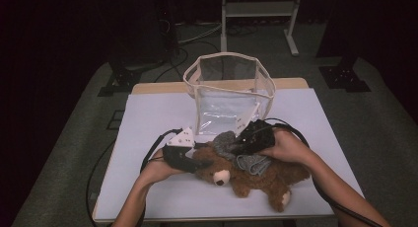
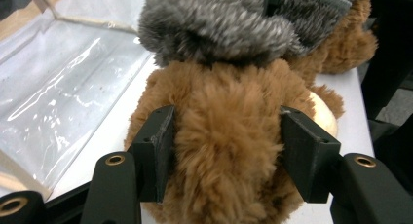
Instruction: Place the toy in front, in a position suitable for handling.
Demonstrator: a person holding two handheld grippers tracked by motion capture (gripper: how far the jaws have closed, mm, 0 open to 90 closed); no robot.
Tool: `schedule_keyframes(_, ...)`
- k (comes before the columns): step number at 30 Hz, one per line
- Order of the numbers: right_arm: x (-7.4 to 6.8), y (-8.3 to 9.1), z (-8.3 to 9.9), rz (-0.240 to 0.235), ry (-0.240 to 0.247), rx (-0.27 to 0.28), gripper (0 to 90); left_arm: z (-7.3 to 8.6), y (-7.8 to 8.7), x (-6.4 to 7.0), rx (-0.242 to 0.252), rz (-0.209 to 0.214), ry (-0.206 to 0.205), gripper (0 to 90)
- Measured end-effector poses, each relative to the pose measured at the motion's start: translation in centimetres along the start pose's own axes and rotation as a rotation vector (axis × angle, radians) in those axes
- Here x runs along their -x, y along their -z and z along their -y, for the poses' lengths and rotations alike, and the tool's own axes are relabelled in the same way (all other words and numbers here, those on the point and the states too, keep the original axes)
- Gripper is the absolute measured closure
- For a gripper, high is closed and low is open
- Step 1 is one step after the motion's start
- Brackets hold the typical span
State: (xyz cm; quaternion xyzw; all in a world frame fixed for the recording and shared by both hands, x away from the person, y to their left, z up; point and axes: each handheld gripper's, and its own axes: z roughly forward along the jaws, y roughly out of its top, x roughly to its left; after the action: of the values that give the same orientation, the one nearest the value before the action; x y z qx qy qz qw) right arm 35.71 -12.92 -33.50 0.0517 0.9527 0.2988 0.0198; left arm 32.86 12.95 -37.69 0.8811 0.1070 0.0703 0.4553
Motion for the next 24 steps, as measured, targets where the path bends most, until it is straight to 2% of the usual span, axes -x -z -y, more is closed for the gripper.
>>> schedule_keyframes(2,-0.1,0.2,0.1,0.0,0.0,-0.001,78.2,-0.1,-0.1,0.0,-0.007,0.003,0.003,41.1)
schedule_keyframes(5,-0.4,0.2,-0.9,-0.002,0.034,-0.02,78.2,0.1,-0.3,0.2,-0.019,0.005,-0.012,48.7)
schedule_keyframes(9,-0.5,-0.3,-3.2,-0.015,0.063,0.01,78.1,0.3,-0.5,0.1,-0.007,0.018,-0.007,52.0)
schedule_keyframes(13,-0.4,-1.3,-4.4,-0.038,0.064,0.032,78.0,0.7,-0.3,0.2,0.0,0.027,-0.001,51.8)
schedule_keyframes(17,-0.3,-1.0,-3.4,-0.045,0.054,0.028,78.0,0.7,-0.3,0.2,-0.001,0.033,-0.001,51.8)
schedule_keyframes(21,-0.3,0.2,-1.4,-0.024,0.023,-0.011,78.0,0.7,-0.3,0.3,0.001,0.036,0.001,51.7)
schedule_keyframes(24,-0.8,1.6,0.1,-0.011,-0.004,0.018,78.0,0.7,-0.3,0.3,0.003,0.037,0.006,51.3)
